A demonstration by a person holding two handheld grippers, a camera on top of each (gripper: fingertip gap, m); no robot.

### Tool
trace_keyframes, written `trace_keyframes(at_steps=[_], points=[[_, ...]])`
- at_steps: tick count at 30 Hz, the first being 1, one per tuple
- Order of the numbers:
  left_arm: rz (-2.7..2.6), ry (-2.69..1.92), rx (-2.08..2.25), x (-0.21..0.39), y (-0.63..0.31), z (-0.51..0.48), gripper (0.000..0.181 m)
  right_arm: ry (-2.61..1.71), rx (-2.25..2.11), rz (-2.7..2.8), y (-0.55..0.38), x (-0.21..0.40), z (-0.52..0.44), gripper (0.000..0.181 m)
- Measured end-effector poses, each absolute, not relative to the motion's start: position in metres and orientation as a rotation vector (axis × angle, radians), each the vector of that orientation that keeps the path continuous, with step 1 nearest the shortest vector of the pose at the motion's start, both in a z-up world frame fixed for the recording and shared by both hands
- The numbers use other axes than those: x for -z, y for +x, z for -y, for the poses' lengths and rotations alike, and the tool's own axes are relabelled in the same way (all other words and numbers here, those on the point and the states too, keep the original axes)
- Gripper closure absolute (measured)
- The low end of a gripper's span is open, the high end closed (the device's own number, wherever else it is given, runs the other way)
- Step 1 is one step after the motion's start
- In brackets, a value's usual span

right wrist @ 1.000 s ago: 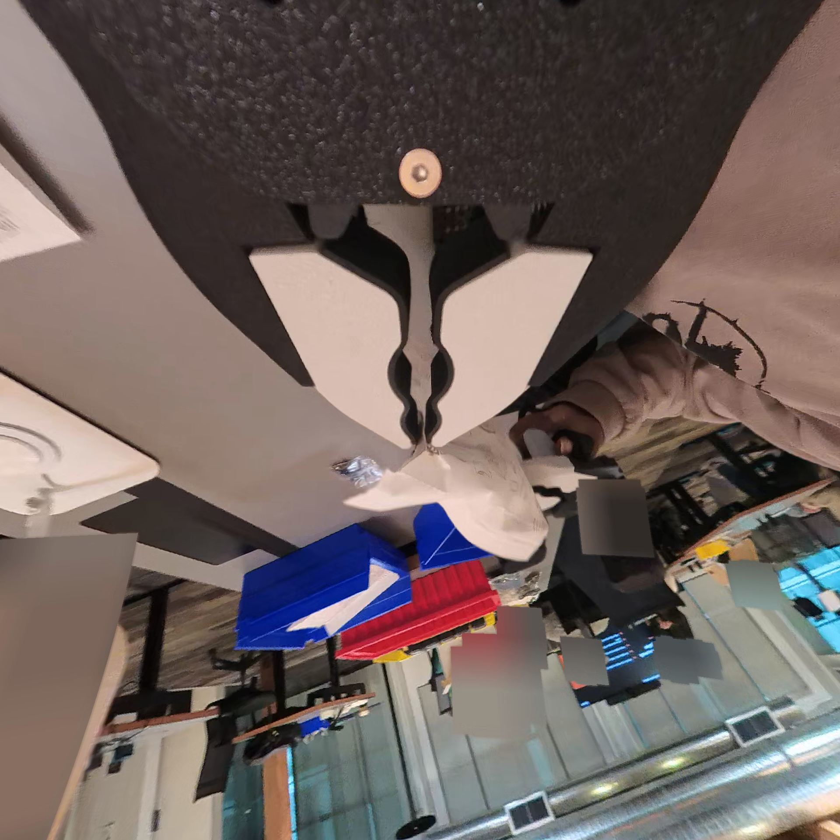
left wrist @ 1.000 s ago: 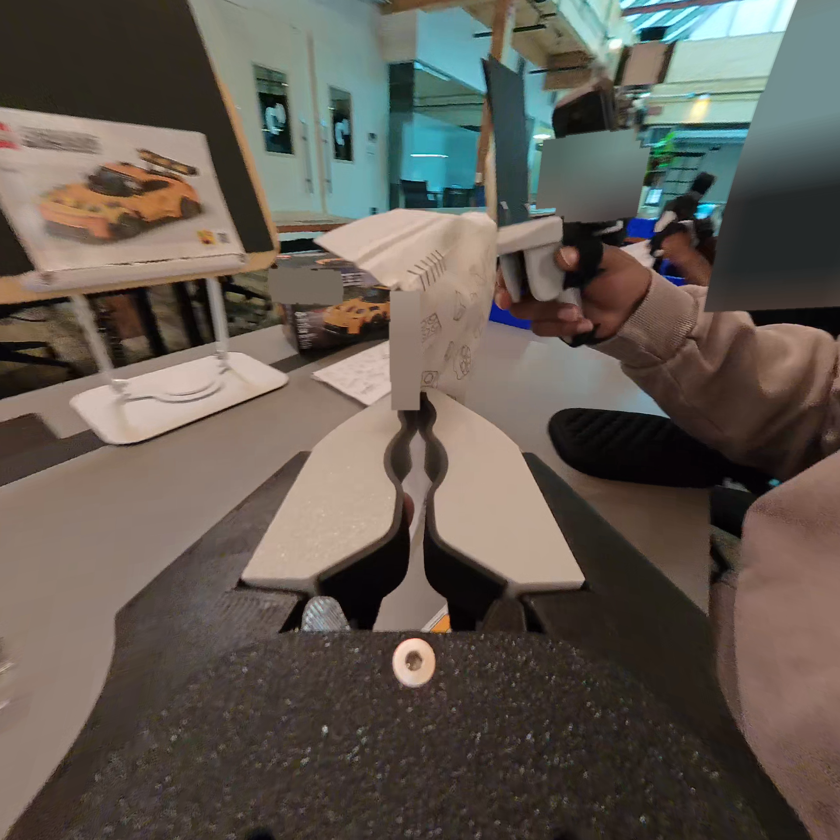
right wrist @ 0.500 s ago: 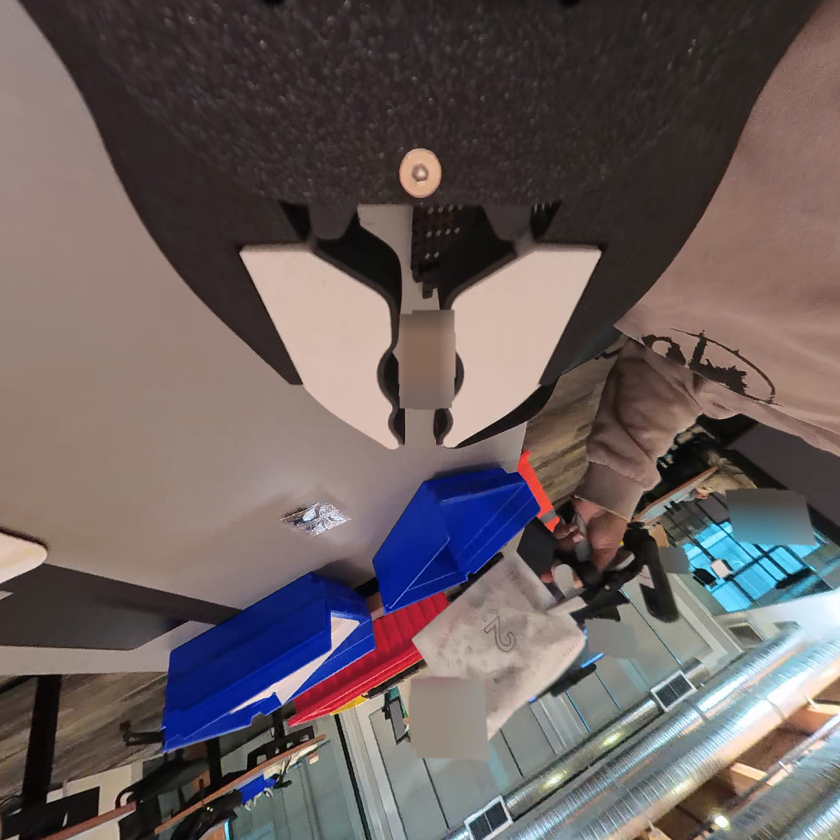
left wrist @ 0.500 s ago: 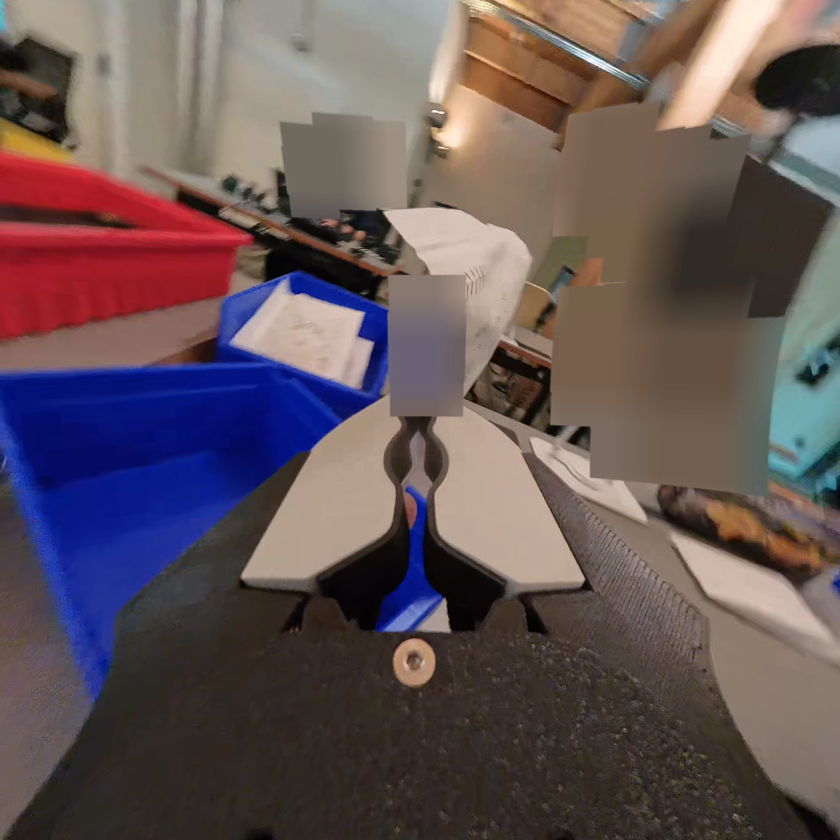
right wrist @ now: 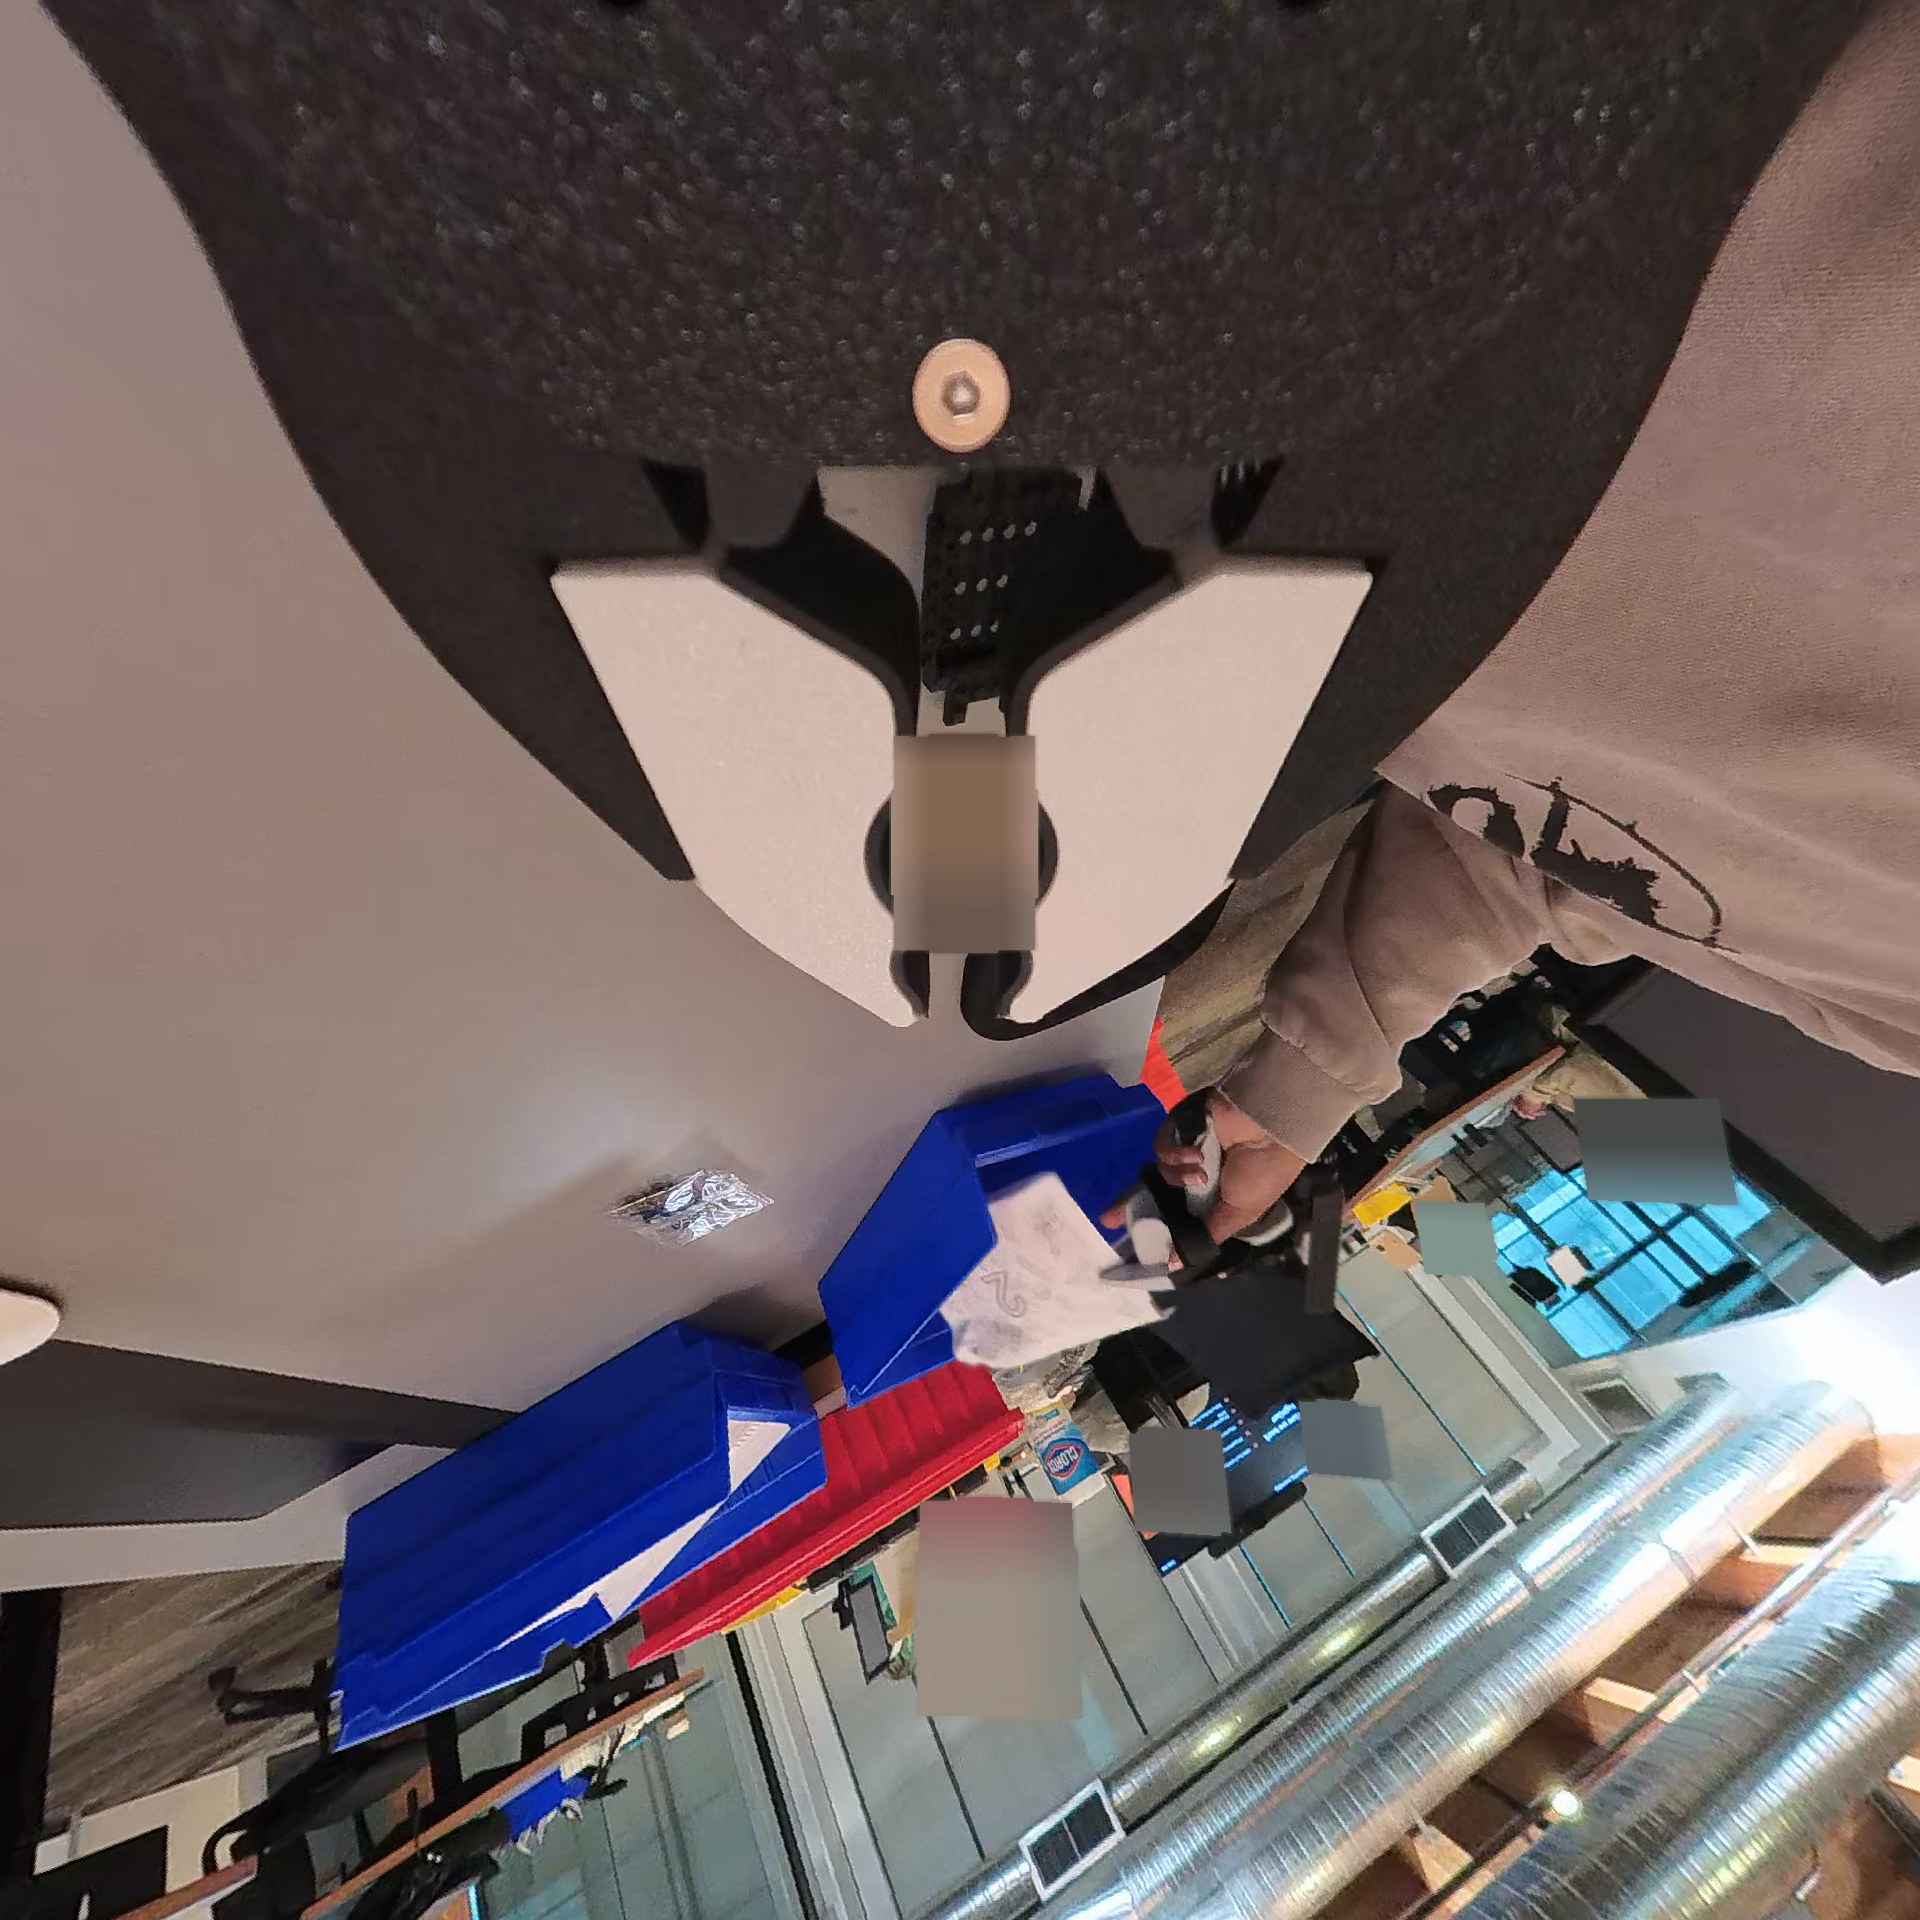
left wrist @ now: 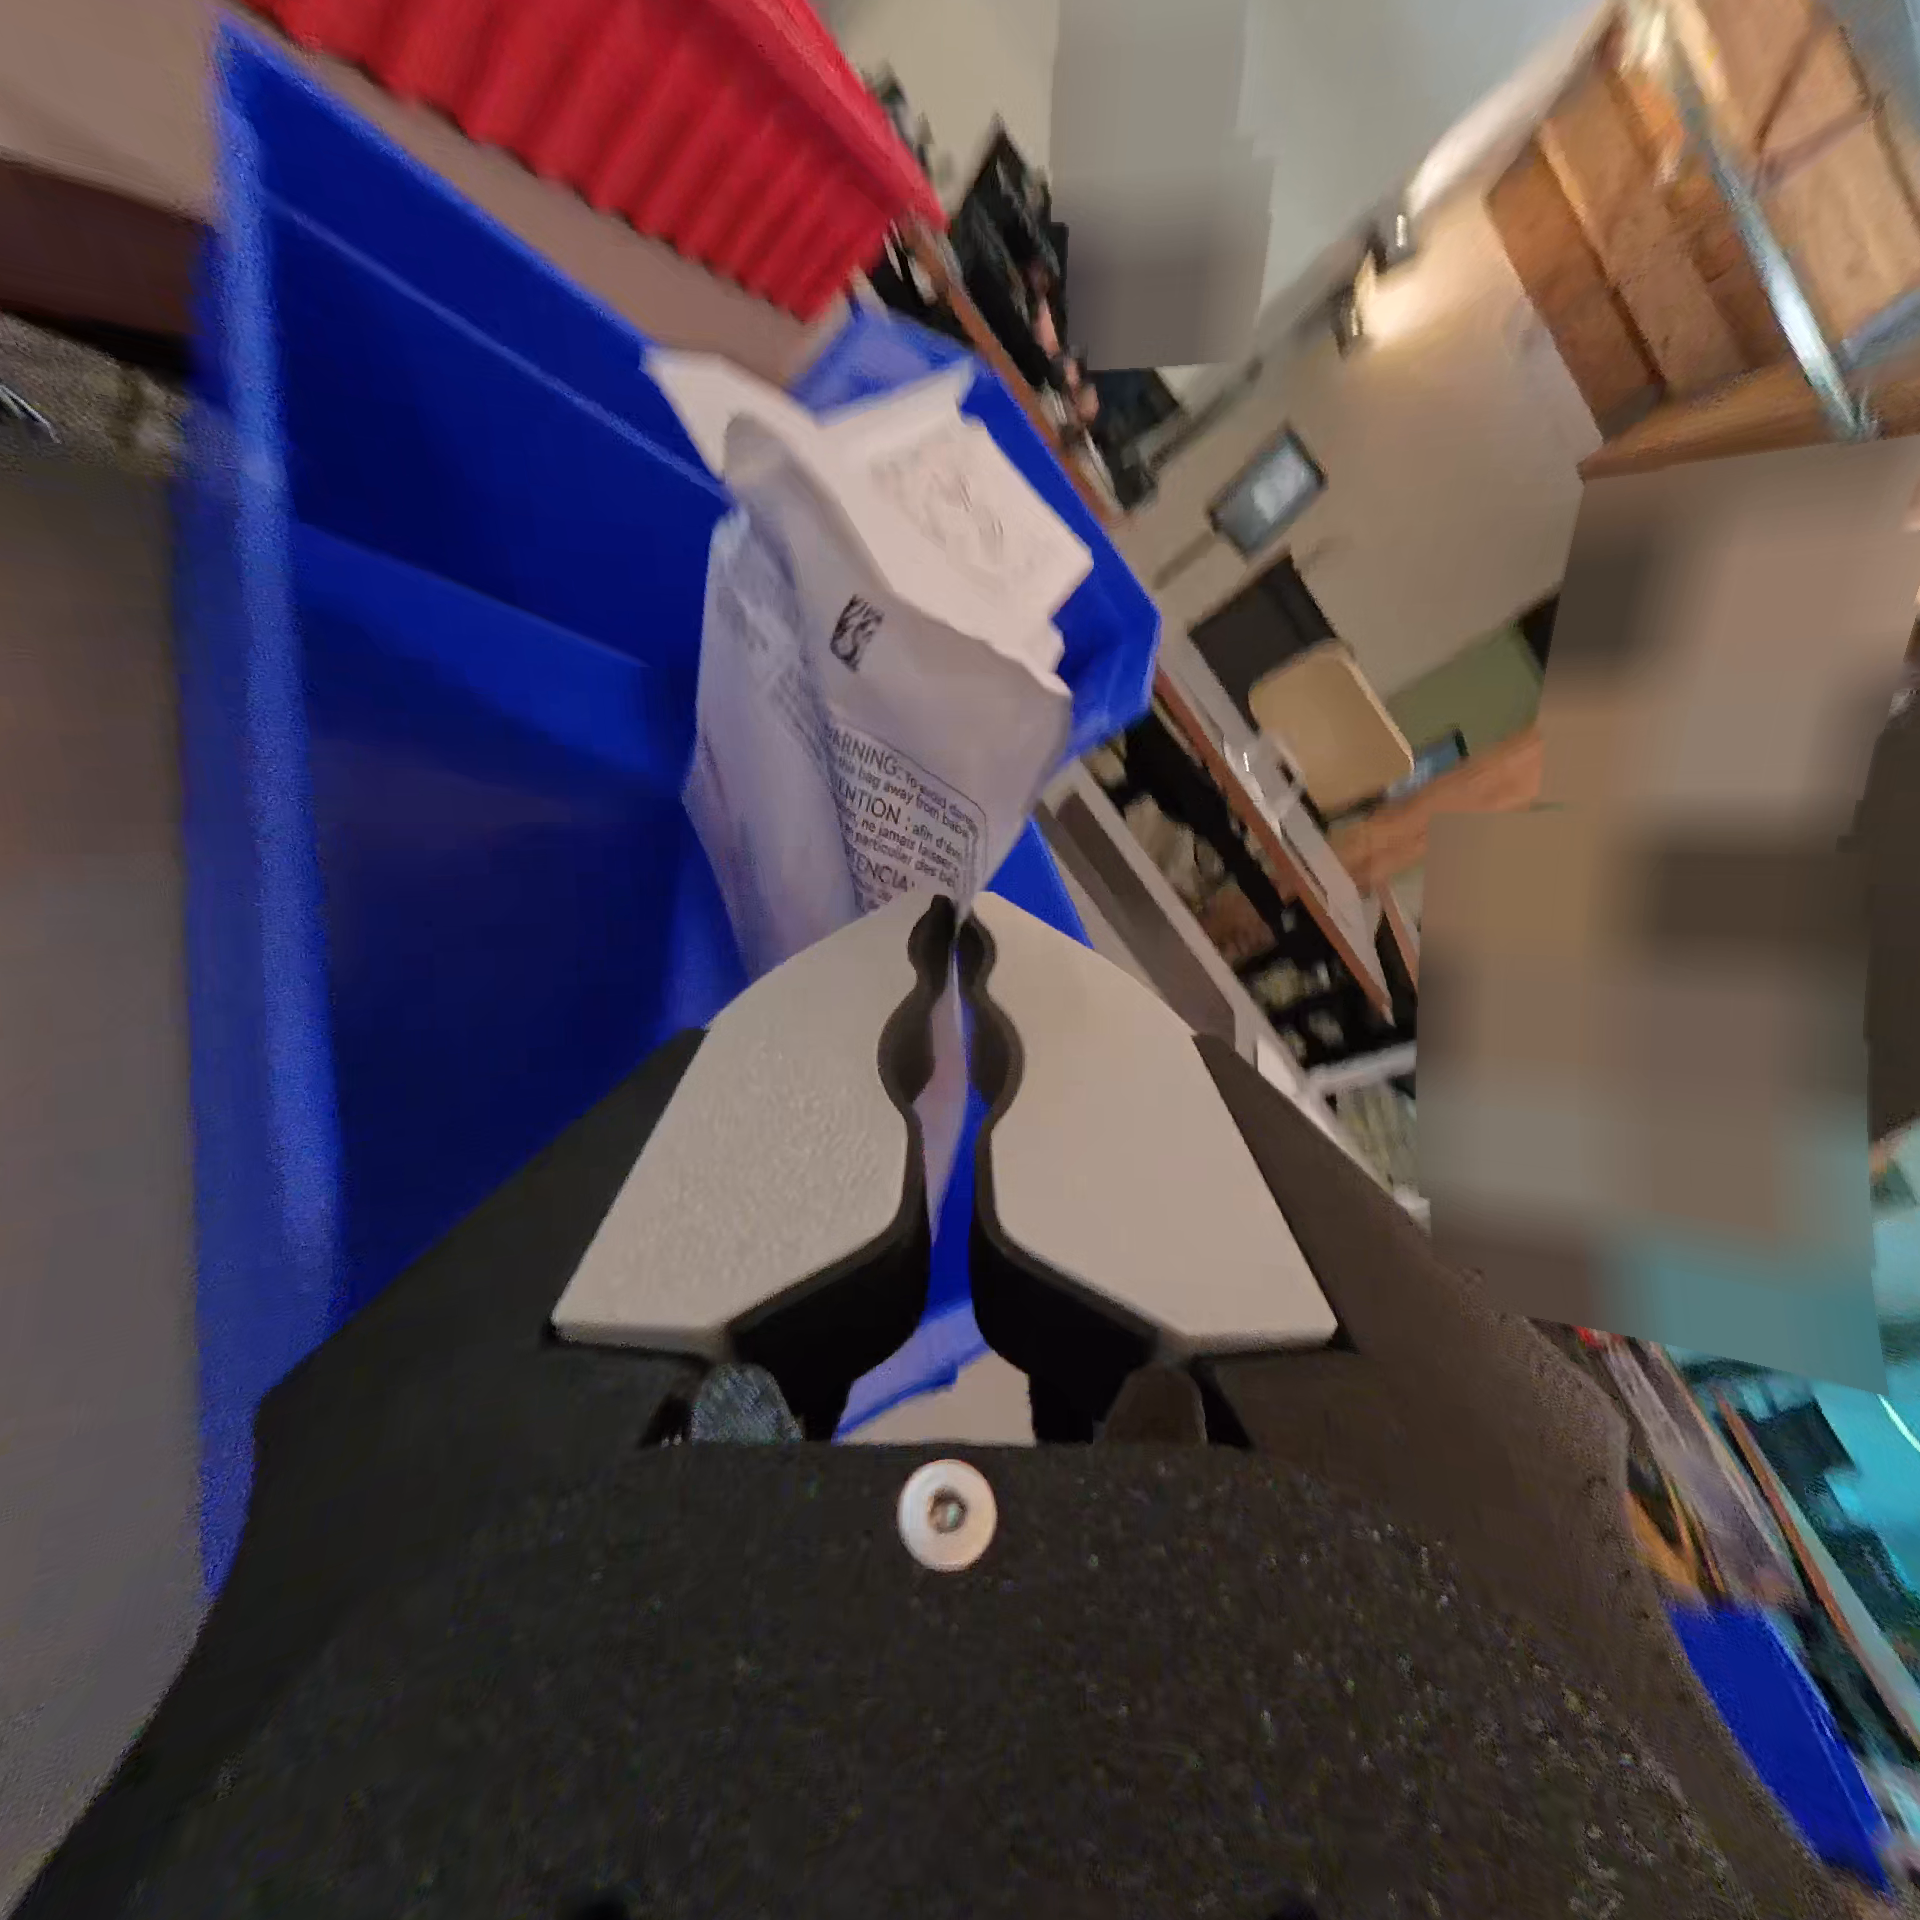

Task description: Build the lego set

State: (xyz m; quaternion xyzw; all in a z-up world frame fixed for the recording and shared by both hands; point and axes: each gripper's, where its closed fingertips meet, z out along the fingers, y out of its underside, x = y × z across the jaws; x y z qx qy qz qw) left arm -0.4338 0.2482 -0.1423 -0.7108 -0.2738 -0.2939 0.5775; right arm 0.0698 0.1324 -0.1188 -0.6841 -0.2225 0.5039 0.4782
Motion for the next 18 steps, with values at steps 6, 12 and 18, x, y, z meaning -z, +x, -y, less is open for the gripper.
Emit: trace_keyframes(at_steps=[6, 12, 18], points=[[0.412, -1.879, 0.635, 0.153, -0.410, -0.233, 0.126, -1.672, -1.231, 0.526, 0.073, 0.120, -0.132, 0.170], [0.163, -1.873, 0.300, 0.115, -0.411, -0.214, 0.127, -1.689, -1.232, 0.531, 0.068, 0.124, -0.133, 0.170], [-0.253, -2.056, 0.072, 0.151, -0.354, -0.240, 0.119, -1.696, -1.216, 0.549, 0.063, 0.125, -0.131, 0.170]])
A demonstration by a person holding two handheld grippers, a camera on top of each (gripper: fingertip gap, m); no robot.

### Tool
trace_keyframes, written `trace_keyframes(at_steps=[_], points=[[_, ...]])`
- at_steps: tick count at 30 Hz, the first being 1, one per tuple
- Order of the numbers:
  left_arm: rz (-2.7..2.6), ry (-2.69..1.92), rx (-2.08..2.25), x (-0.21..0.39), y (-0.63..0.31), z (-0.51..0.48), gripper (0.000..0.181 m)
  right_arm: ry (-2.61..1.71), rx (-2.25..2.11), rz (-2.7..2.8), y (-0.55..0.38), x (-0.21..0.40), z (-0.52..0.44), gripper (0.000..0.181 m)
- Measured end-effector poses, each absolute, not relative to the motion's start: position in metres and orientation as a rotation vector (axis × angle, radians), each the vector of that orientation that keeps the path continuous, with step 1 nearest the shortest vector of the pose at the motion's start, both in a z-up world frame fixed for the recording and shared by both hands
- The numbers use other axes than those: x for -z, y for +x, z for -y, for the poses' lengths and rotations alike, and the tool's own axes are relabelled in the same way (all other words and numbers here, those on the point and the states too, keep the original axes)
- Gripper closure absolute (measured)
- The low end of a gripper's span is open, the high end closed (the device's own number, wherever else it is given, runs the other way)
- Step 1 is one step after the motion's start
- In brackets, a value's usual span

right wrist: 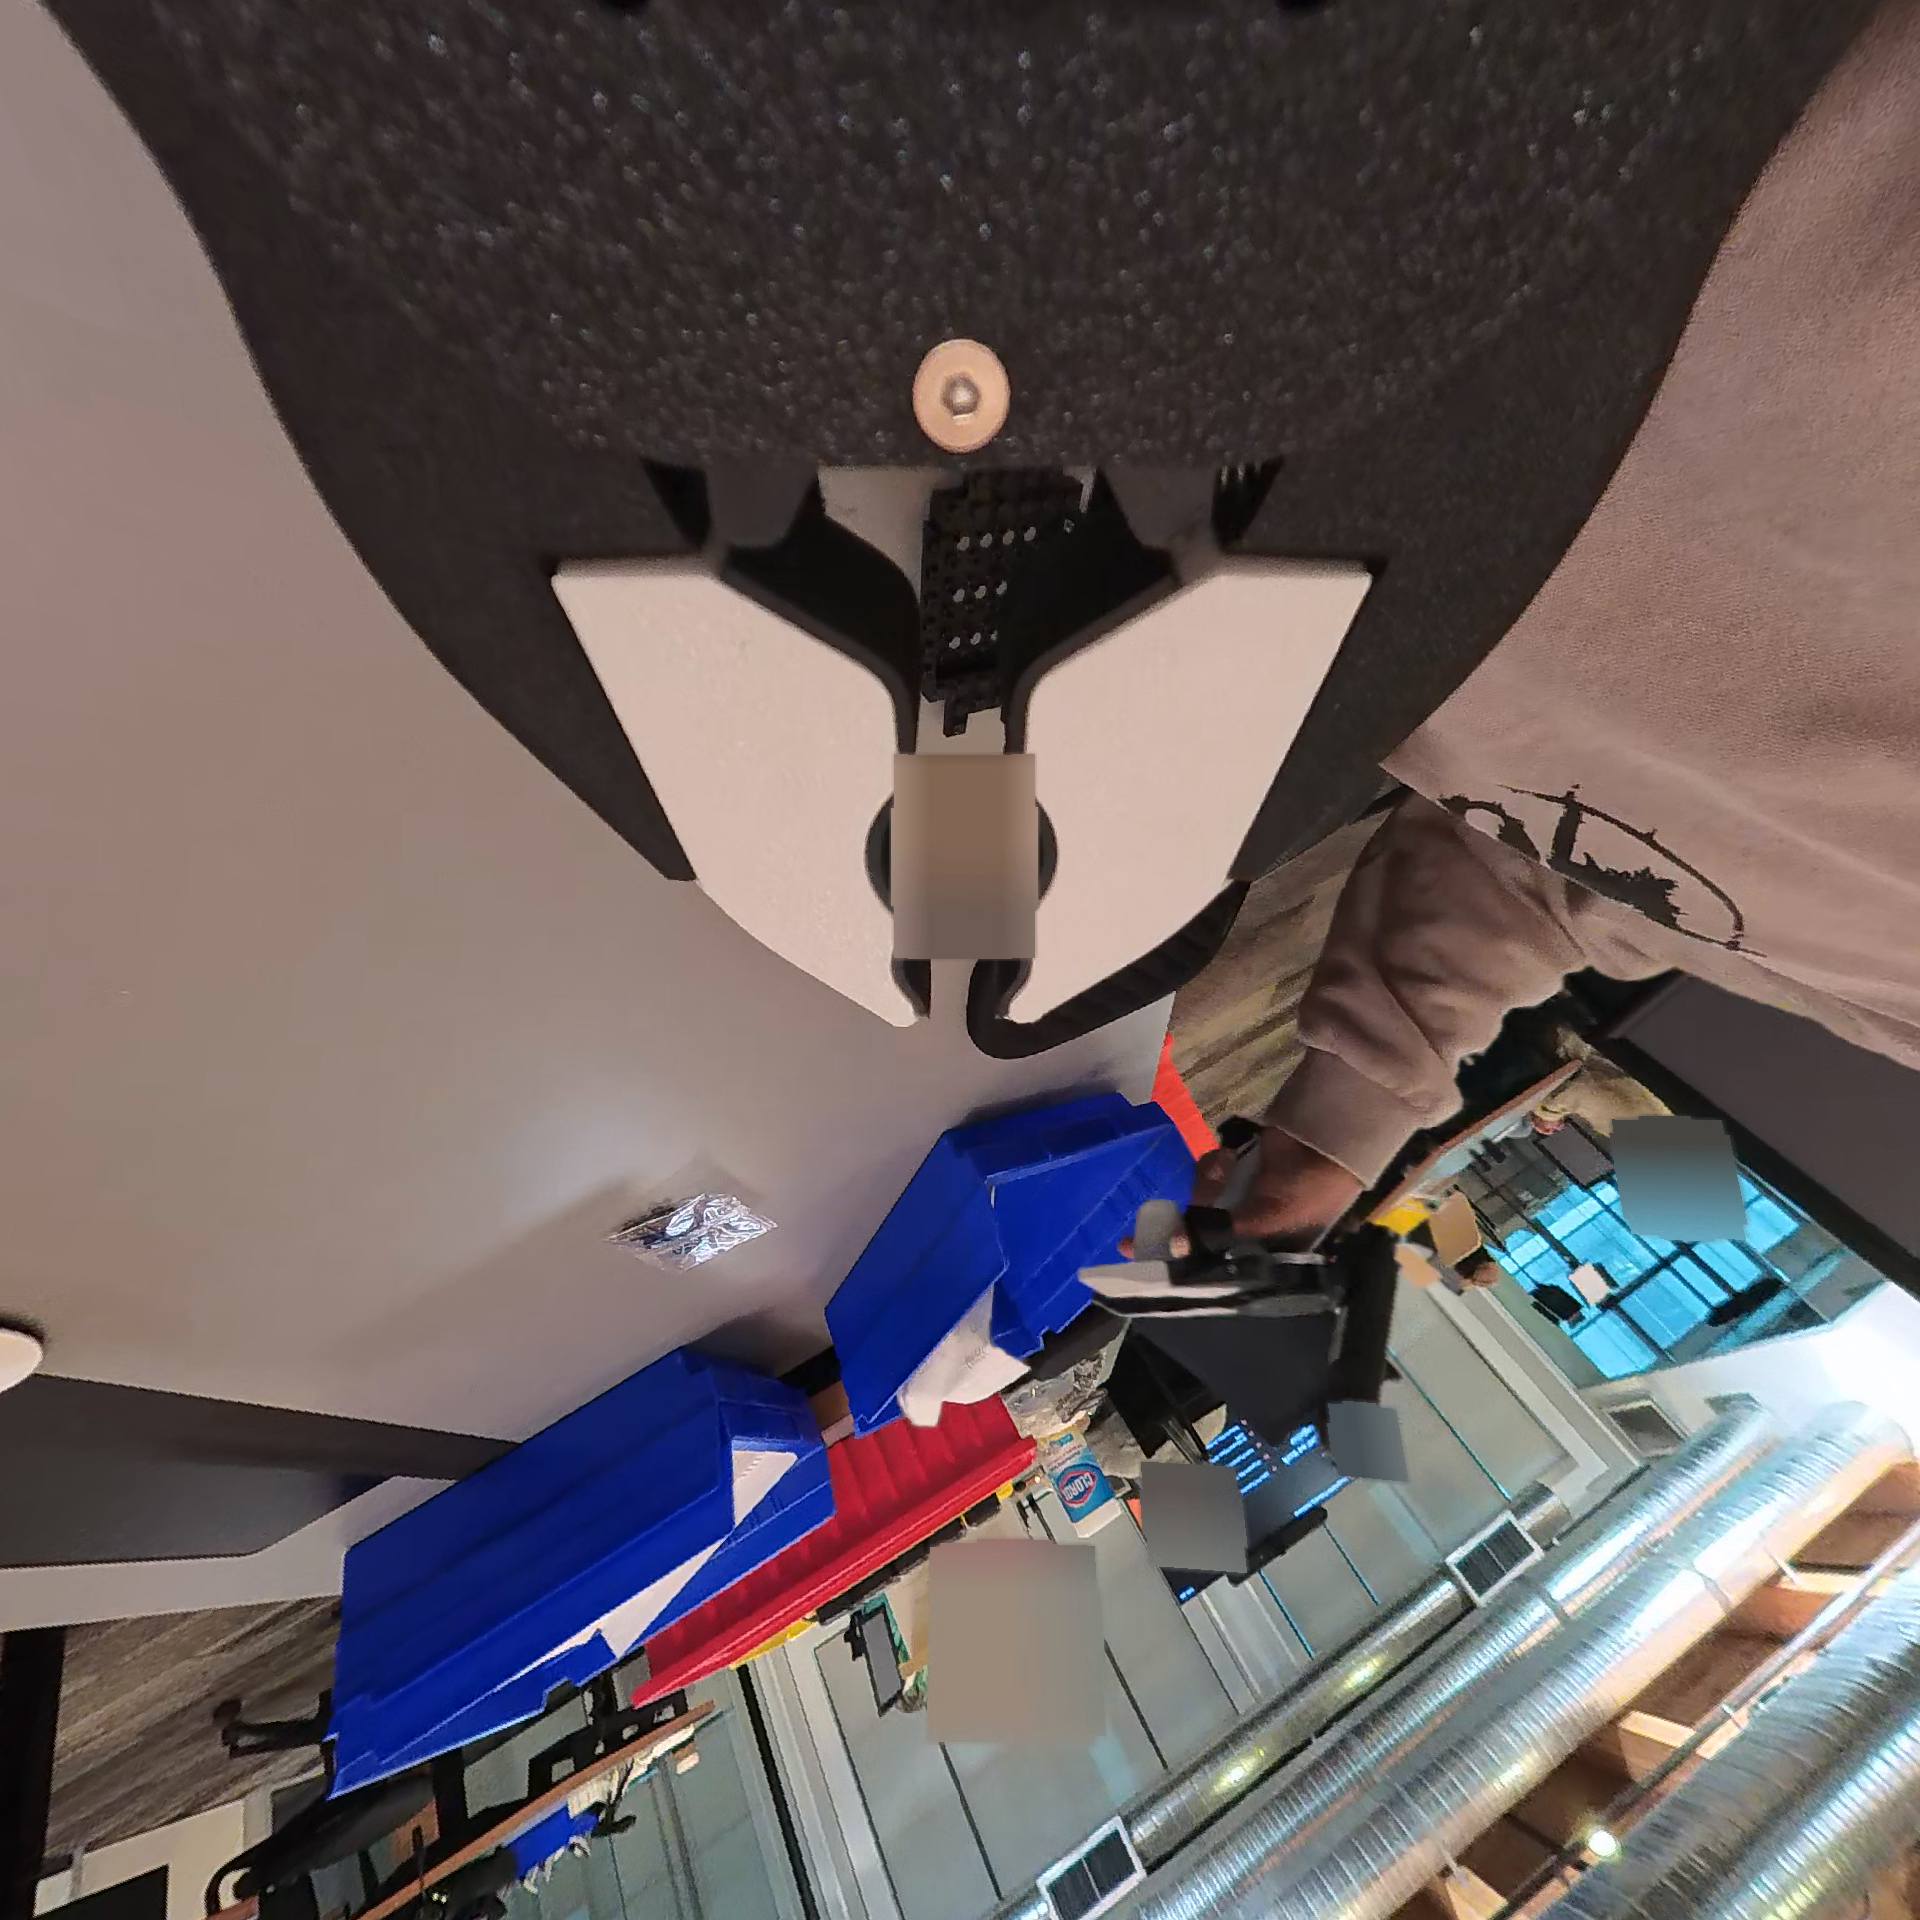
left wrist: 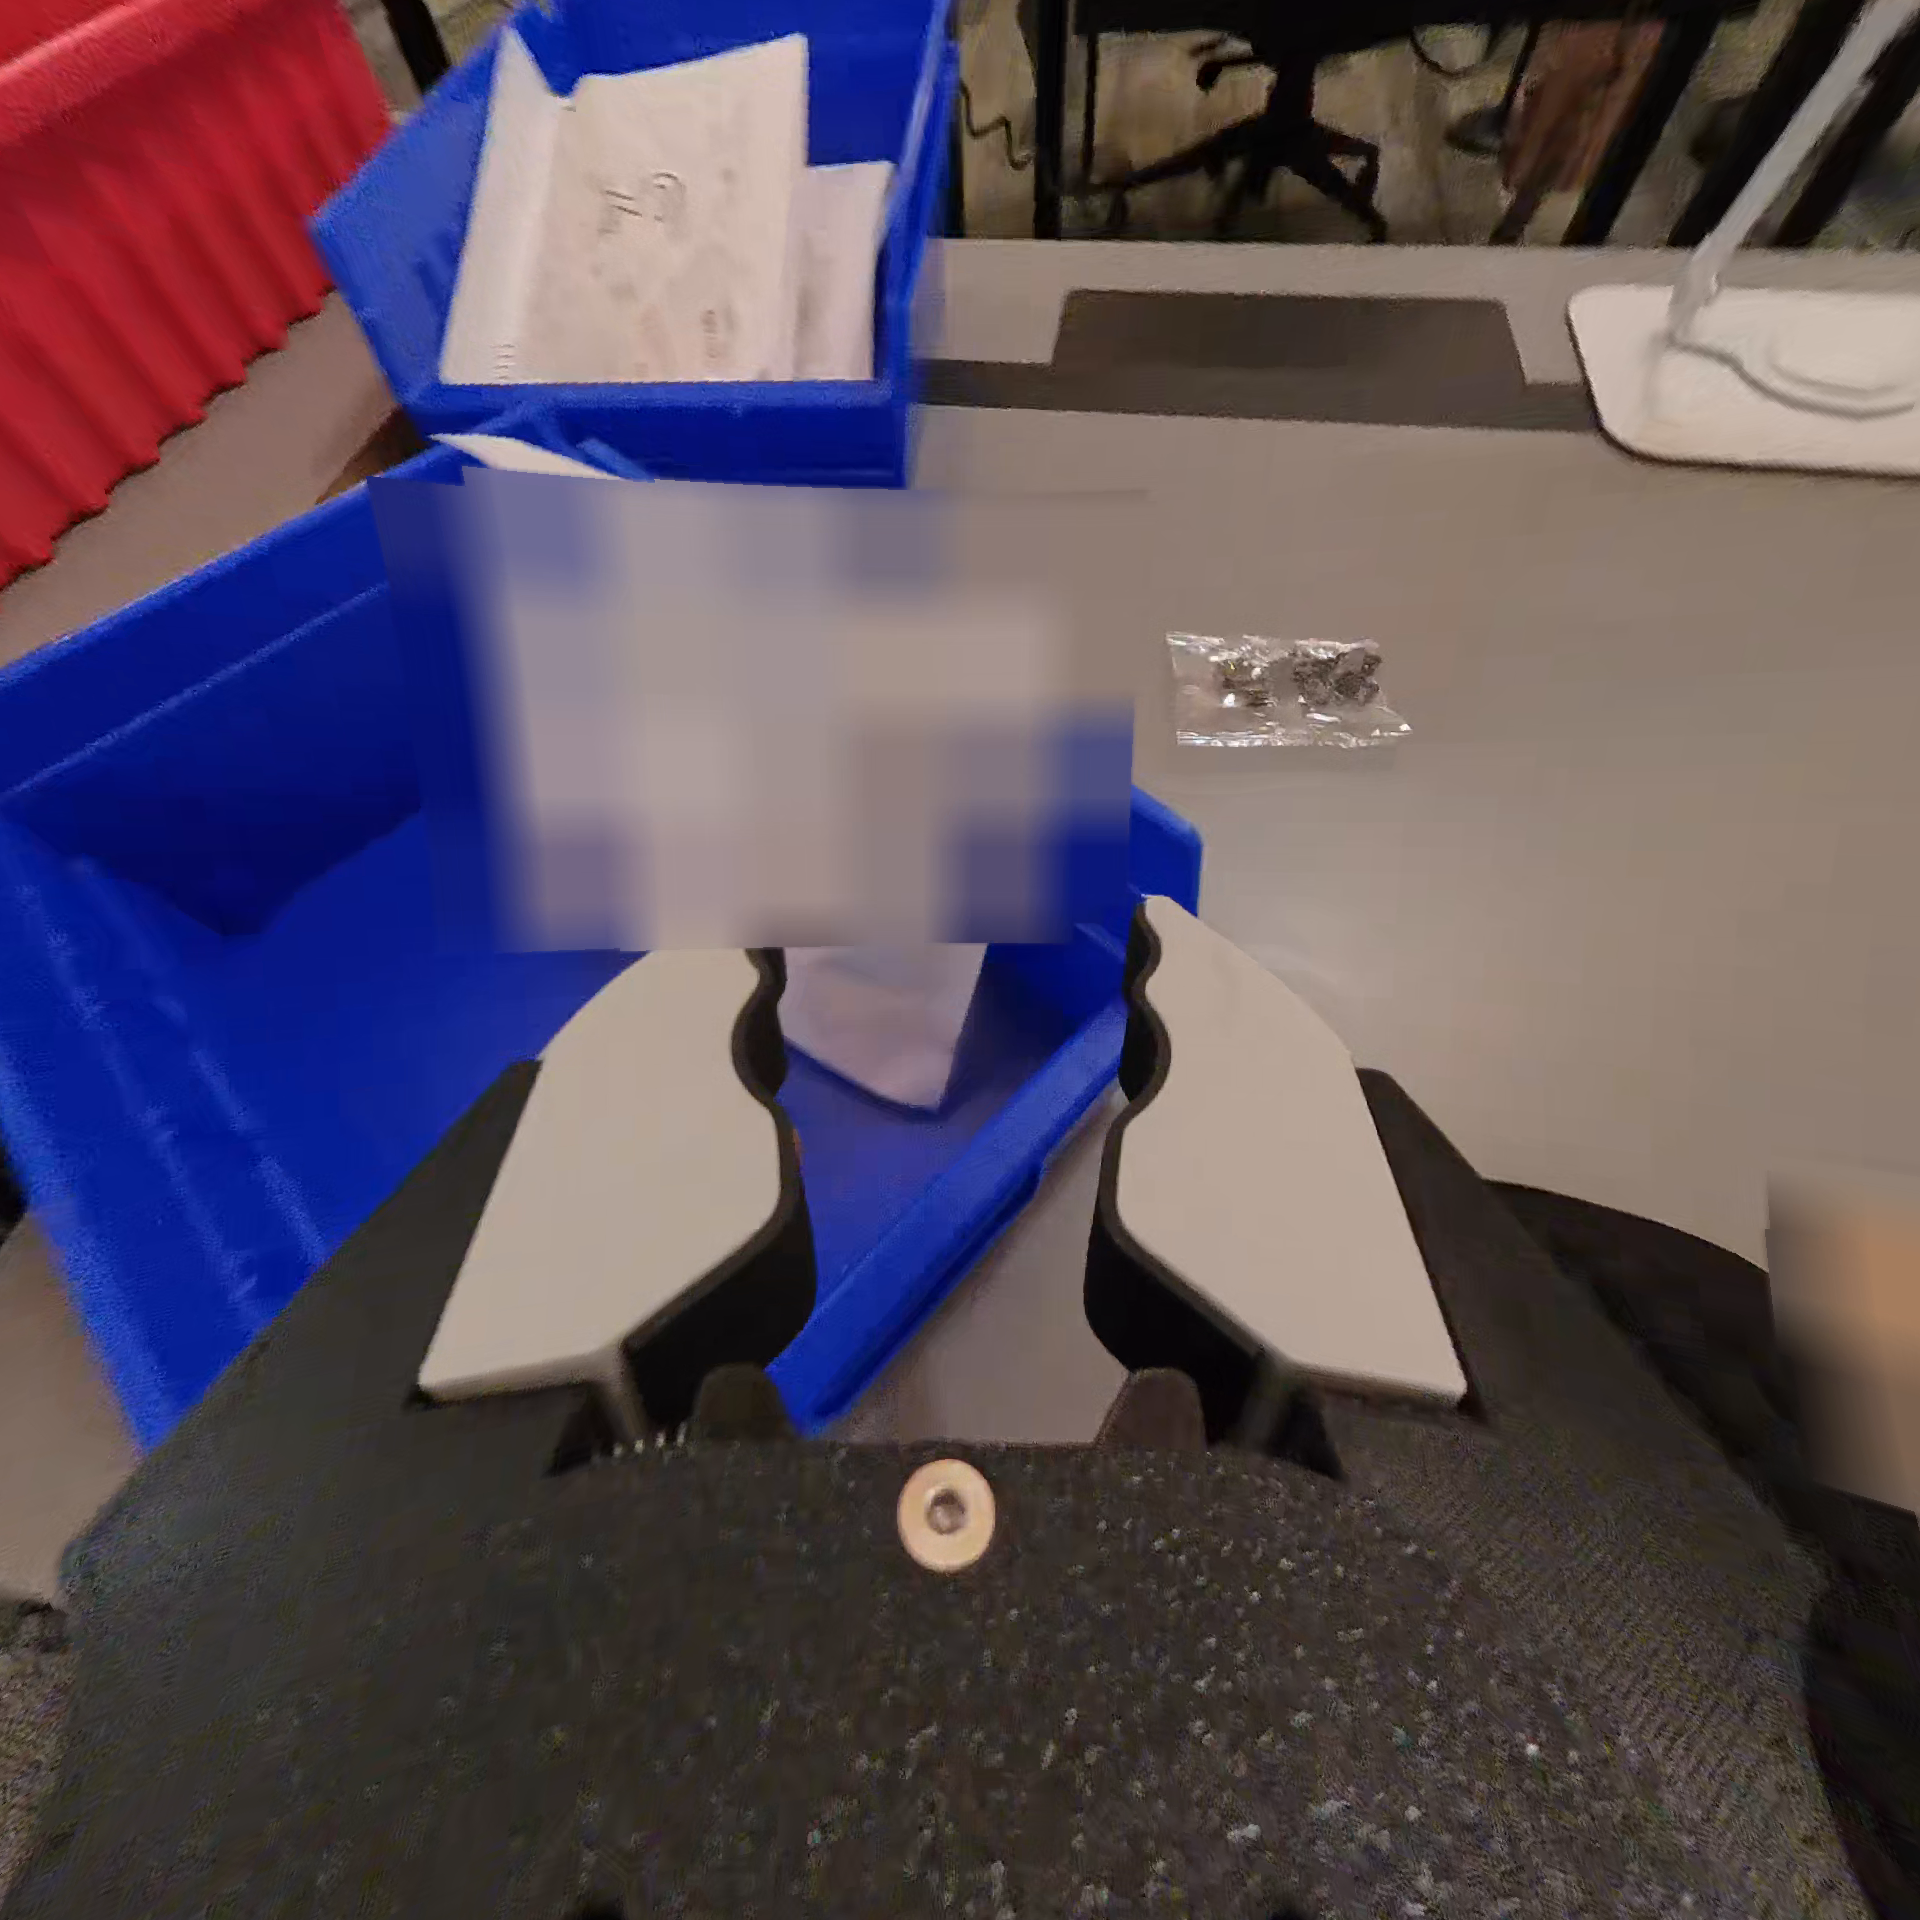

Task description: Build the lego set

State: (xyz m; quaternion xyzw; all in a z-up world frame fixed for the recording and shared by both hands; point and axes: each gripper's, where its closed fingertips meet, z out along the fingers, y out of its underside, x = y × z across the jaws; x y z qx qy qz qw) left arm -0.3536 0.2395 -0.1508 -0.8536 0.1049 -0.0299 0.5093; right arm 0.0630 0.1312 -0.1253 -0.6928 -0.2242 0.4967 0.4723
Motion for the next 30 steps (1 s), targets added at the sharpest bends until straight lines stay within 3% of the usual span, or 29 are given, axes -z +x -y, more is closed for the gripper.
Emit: trace_keyframes(at_steps=[10, 12, 13, 18, 21, 25, 28, 30], points=[[-0.513, -2.213, -0.381, 0.205, -0.356, -0.296, 0.126, -1.705, -1.190, 0.510, 0.075, 0.129, -0.131, 0.171], [-0.496, -2.127, -0.509, 0.197, -0.365, -0.302, 0.159, -1.706, -1.195, 0.491, 0.079, 0.131, -0.132, 0.171], [-0.457, -2.100, -0.553, 0.192, -0.372, -0.303, 0.166, -1.708, -1.200, 0.484, 0.080, 0.132, -0.133, 0.171], [0.071, -1.981, -0.138, 0.168, -0.403, -0.289, 0.174, -1.710, -1.208, 0.482, 0.079, 0.133, -0.132, 0.171], [0.427, -1.824, 0.321, 0.158, -0.415, -0.274, 0.175, -1.710, -1.225, 0.482, 0.078, 0.134, -0.133, 0.171], [0.619, -1.705, 0.856, 0.154, -0.399, -0.258, 0.158, -1.718, -1.237, 0.491, 0.075, 0.137, -0.133, 0.171], [0.626, -1.679, 0.898, 0.151, -0.399, -0.238, 0.148, -1.720, -1.236, 0.494, 0.074, 0.138, -0.132, 0.171], [0.549, -1.728, 0.743, 0.152, -0.405, -0.225, 0.152, -1.719, -1.238, 0.492, 0.074, 0.138, -0.132, 0.171]])
